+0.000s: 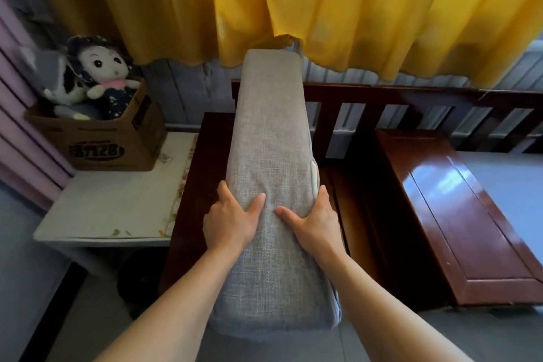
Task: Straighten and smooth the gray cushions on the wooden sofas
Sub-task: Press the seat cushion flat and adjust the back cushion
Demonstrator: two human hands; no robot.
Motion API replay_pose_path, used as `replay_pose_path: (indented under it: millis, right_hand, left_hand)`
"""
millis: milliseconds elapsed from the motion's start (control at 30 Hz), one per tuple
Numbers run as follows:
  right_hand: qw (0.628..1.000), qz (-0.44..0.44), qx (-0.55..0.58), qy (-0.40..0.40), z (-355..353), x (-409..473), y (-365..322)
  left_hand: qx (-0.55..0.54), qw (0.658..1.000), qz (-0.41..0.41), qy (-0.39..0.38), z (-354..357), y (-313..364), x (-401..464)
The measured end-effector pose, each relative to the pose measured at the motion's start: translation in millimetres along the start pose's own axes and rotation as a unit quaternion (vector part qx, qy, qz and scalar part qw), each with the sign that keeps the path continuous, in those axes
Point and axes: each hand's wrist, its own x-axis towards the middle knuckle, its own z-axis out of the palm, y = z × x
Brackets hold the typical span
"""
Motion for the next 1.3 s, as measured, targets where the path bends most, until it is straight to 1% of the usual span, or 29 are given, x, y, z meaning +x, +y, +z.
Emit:
replay_pose_path:
  millis: [267,367,500,600,733,800,867,967,1033,1167,1300]
  right_hand:
    - [0.998,0.005,0.012,0.062,-14.3,-65.8,33.5]
    - [0.996,0.005,0.023,0.087,-16.2,-91.6,43.6]
    - [0.993,0.029,0.038,0.108,-11.3,-117.1,49.3]
    - [0.990,0.053,0.034,0.124,-10.3,-118.6,49.0]
    - [0.987,0.075,0.042,0.135,-19.3,-92.1,46.9]
    - [0.986,0.077,0.049,0.138,-20.7,-74.8,43.8]
    - [0.986,0.075,0.079,0.128,-16.2,-63.3,38.2]
    - [0.979,0.078,0.159,0.099,-1.0,-48.6,26.4]
    - [0.976,0.077,0.183,0.091,7.6,-38.1,17.0]
    - [0.975,0.070,0.195,0.075,13.8,-17.8,6.6]
    - [0.979,0.076,0.182,0.048,1.3,10.6,8.5]
  left_hand:
    - [-0.020,0.998,0.063,-0.007,4.2,-3.4,-59.3]
    - [-0.023,0.996,0.089,-0.021,3.9,-6.8,-75.9]
    - [-0.016,0.991,0.118,-0.053,1.2,-9.2,-85.1]
    - [0.007,0.989,0.131,-0.074,2.2,-2.9,-79.9]
    - [0.042,0.985,0.143,-0.090,14.5,18.4,-55.5]
    - [0.052,0.984,0.141,-0.098,17.2,27.5,-38.4]
    - [0.033,0.984,0.123,-0.123,12.0,24.9,-20.5]
    - [-0.066,0.979,0.068,-0.179,-0.5,5.4,10.1]
    - [-0.098,0.974,0.045,-0.199,-5.5,-3.9,28.6]
    - [-0.104,0.972,0.031,-0.209,-7.0,-2.9,50.9]
    - [-0.088,0.975,0.029,-0.200,-0.1,14.6,61.7]
